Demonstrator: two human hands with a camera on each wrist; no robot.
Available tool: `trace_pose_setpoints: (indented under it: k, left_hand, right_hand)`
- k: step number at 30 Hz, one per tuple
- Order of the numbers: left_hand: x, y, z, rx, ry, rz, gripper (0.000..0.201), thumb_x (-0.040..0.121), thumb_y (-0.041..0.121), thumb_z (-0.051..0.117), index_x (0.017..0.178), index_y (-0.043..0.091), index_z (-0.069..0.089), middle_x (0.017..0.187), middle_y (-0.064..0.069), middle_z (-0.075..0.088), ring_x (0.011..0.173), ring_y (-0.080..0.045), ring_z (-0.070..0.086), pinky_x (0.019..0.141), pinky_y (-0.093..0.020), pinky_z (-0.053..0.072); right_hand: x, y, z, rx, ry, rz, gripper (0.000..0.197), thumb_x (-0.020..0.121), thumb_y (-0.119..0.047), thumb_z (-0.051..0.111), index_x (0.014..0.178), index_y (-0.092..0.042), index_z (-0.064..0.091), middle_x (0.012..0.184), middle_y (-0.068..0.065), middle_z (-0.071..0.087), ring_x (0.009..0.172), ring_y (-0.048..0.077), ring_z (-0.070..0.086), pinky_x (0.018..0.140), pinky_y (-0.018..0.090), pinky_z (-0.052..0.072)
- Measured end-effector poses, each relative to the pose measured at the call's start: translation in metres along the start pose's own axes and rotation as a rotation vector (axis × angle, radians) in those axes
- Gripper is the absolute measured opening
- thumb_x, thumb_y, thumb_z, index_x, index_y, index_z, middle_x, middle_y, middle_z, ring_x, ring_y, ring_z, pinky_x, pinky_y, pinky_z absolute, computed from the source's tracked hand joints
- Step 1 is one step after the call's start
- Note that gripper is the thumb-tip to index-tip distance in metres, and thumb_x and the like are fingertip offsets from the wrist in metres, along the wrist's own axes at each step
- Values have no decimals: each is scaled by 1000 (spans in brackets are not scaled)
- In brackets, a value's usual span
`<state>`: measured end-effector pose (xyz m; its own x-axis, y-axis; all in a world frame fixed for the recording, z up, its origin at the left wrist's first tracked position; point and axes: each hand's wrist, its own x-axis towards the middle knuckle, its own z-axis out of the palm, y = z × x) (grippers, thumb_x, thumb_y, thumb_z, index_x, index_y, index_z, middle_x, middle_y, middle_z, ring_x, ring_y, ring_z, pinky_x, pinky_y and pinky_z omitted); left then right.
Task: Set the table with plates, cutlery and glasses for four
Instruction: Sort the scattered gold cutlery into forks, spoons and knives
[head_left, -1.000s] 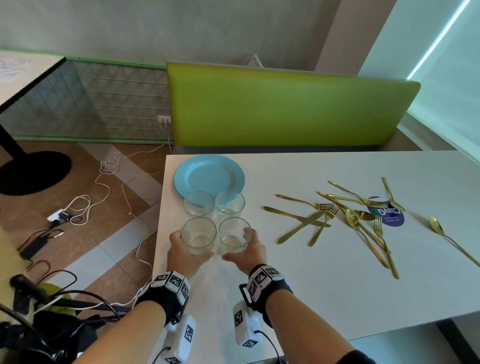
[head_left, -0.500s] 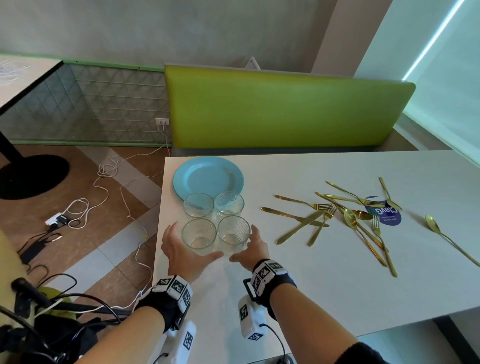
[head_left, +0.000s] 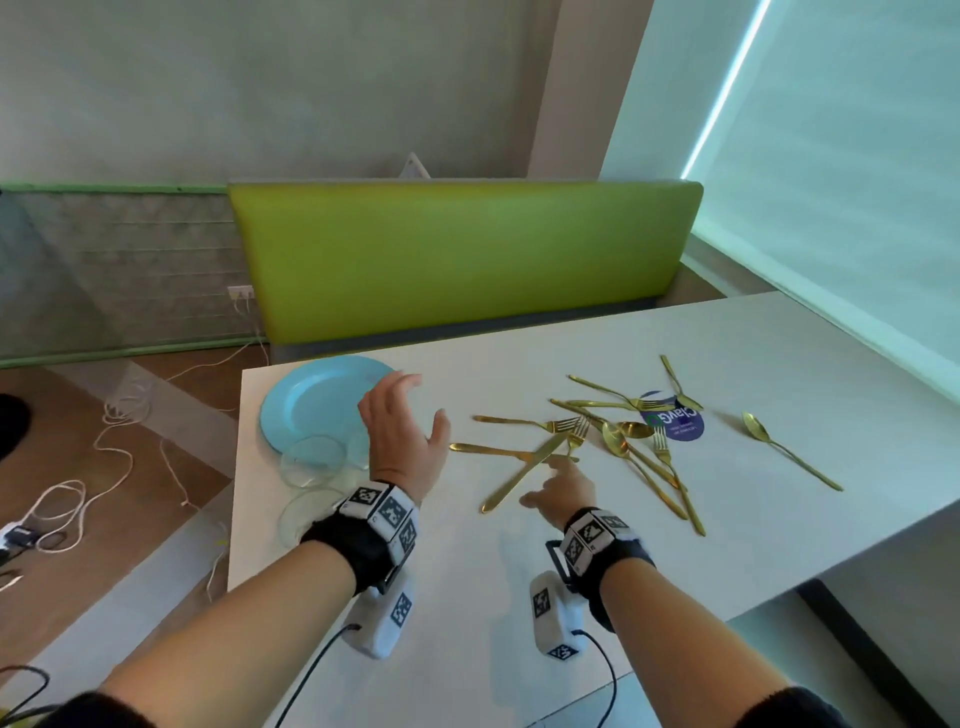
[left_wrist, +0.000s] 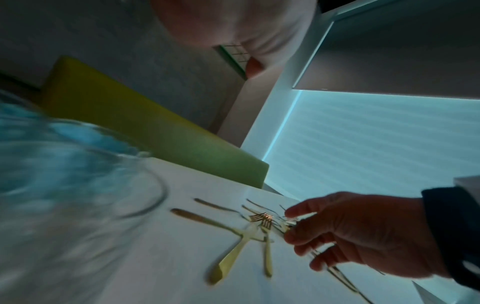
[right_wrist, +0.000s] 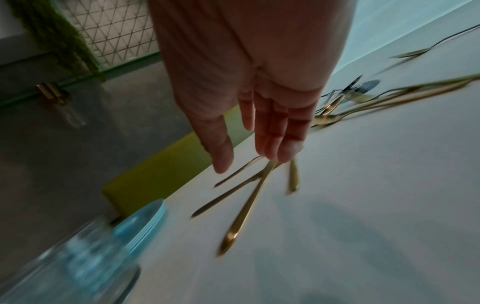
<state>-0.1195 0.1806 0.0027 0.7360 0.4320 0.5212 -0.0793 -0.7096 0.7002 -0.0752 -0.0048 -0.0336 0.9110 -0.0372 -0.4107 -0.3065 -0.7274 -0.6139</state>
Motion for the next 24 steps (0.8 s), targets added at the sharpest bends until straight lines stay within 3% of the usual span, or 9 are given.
trace_pose_setpoints:
  k: [2,4,6,10,13,17,24]
  left_hand:
    - [14,18,23,-14,-141,-25,42,78,21,51,111,-5,56,113,-23,59,111,-31,46,94,-30,28]
    - [25,33,51,21,-363,-122,39,86,15,55,122,2,51,127,-13,53,121,-29,43,99,-25,30]
    - [34,42,82,69,-548,-192,38,88,15,55,125,7,49,131,-9,50,125,-24,43,103,-29,34]
    - [49,45,140,248,-780,-292,39,91,19,52,128,8,46,136,-12,46,128,-27,42,107,-37,38]
    - [55,40,172,388,-882,-300,40,94,17,46,132,7,45,139,-14,43,130,-29,42,107,-37,38]
    - [55,25,202,498,-941,-284,39,94,11,41,132,6,46,138,-14,45,129,-30,43,104,-37,39]
    - [54,-5,227,561,-1068,-170,38,89,10,41,125,9,55,130,-13,51,124,-29,46,104,-38,42]
  right_hand:
    - [11,11,-20,-23,26,22,61,79,-19,73,133,-12,46,117,9,65,114,20,58,92,23,42]
    - [24,24,-39,-33,54,56,53,83,-22,68,131,-11,48,117,9,65,114,21,57,92,23,42]
    - [38,37,-54,-25,70,98,48,85,-23,67,129,-12,50,122,10,62,113,23,58,92,26,44]
    - [68,54,-76,-20,64,138,44,86,-25,65,127,-13,54,126,8,60,112,23,59,94,27,46]
    - [85,61,-85,-74,29,148,42,90,-29,60,129,-15,52,132,4,56,120,21,54,96,24,40]
    - [103,66,-75,-78,-15,164,41,87,-31,64,123,-13,55,128,6,59,118,22,55,101,30,43]
    - [116,58,-50,-83,-84,190,38,88,-38,60,118,-15,55,122,6,59,112,21,56,90,30,45]
